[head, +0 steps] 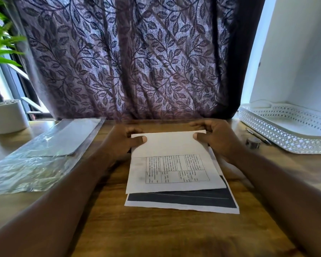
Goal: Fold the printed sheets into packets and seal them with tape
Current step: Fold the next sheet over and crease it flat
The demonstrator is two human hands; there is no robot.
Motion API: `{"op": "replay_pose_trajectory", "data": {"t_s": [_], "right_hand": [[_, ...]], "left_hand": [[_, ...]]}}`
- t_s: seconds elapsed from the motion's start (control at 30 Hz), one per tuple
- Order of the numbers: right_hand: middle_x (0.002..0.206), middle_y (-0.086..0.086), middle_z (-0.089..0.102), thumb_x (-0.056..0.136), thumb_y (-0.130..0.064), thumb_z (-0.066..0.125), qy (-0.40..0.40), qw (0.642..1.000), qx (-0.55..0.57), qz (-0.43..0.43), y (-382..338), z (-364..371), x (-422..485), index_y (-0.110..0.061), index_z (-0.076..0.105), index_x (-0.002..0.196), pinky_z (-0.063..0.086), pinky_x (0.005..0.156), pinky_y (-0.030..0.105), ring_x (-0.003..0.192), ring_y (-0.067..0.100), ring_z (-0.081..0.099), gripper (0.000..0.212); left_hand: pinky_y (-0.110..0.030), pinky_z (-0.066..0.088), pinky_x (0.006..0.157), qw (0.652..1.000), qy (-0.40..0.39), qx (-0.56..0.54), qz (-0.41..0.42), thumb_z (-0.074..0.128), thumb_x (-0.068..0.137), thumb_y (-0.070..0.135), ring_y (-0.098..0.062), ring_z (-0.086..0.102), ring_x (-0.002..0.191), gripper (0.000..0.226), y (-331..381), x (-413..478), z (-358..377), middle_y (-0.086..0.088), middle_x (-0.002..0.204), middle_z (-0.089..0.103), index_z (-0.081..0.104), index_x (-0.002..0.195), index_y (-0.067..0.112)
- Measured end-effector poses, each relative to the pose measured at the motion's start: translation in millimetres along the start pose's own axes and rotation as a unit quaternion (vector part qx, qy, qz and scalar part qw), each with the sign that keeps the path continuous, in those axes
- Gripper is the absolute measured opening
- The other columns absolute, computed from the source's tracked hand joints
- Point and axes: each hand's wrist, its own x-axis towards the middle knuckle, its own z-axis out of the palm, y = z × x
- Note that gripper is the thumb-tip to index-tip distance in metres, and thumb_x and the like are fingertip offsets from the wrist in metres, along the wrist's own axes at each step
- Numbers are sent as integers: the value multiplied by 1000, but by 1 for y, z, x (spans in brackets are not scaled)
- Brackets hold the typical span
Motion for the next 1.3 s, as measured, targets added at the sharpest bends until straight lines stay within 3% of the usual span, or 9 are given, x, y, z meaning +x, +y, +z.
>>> {"op": "replay_pose_trajectory", "data": {"t_s": [0.17, 0.3, 0.43, 0.57, 0.7, 0.9, 1.1, 1.2, 1.3], "right_hand": [[98, -9, 76, 91, -14, 69, -4, 969, -227, -95, -14, 10, 4, -22, 78, 107, 49, 76, 15, 86, 7, 68, 20], [87, -6, 71, 99, -23, 57, -81, 935, -286, -195, -36, 34, 1, -22, 73, 102, 50, 71, 34, 77, 13, 62, 17], [73, -7, 61, 98, -28, 55, -102, 922, -302, -222, -43, 40, 0, -19, 67, 86, 48, 64, 40, 67, 15, 56, 19], [77, 3, 68, 91, -39, 51, -105, 934, -303, -160, -33, 21, 10, -11, 70, 84, 51, 70, 41, 73, 22, 62, 35], [80, 6, 72, 94, -25, 66, -88, 949, -286, -100, -16, -5, 12, -9, 75, 87, 52, 72, 38, 77, 23, 66, 19], [72, -9, 70, 91, -12, 71, -89, 970, -223, -44, -10, -12, 10, -22, 73, 81, 49, 61, 14, 63, 0, 64, 14], [82, 17, 75, 89, -8, 73, -49, 995, -80, 25, -6, -11, 6, -9, 73, 90, 63, 78, 50, 80, 35, 74, 1], [79, 13, 76, 89, -10, 74, -7, 997, -75, 2, -12, -3, 3, -15, 74, 87, 62, 75, 53, 77, 34, 75, 5], [77, -6, 75, 89, -14, 74, 24, 992, -104, -66, -27, 10, 0, -27, 73, 82, 64, 72, 44, 74, 18, 74, 15]], "left_hand": [[-7, 42, 58, 989, 49, 89, 106, 72, 89, 19, 11, 62, 64, 21, 20, -8, 11, 31, 71, 69, 70, 78, 37], [-13, 43, 66, 976, 56, 146, 151, 73, 88, 27, 10, 64, 78, 16, 29, -9, 21, 29, 79, 69, 72, 80, 41], [-3, 40, 67, 973, 59, 147, 170, 73, 88, 24, 15, 61, 80, 7, 32, -9, 27, 30, 78, 66, 77, 89, 30], [-23, 47, 69, 984, 79, 103, 125, 73, 87, 26, 5, 63, 71, 8, 16, 1, 14, 24, 74, 70, 75, 80, 30], [-41, 57, 76, 987, 92, 98, 91, 71, 83, 35, -9, 68, 75, 5, 5, 6, 2, 17, 75, 72, 74, 83, 31], [-42, 57, 77, 985, 93, 127, 72, 72, 84, 36, -8, 67, 75, 10, 3, 8, 0, 17, 77, 73, 77, 85, 28], [-38, 55, 80, 973, 103, 195, 73, 67, 92, 31, -10, 66, 83, 11, 7, 3, -1, 10, 90, 75, 77, 94, 25], [-43, 51, 89, 914, 150, 346, 151, 57, 93, 29, -21, 66, 92, 21, 15, -2, 3, 2, 101, 75, 74, 105, 27], [-44, 42, 101, 898, 135, 363, 211, 47, 93, 37, -17, 64, 100, 31, 34, -5, 14, 9, 107, 73, 69, 115, 31]]}}
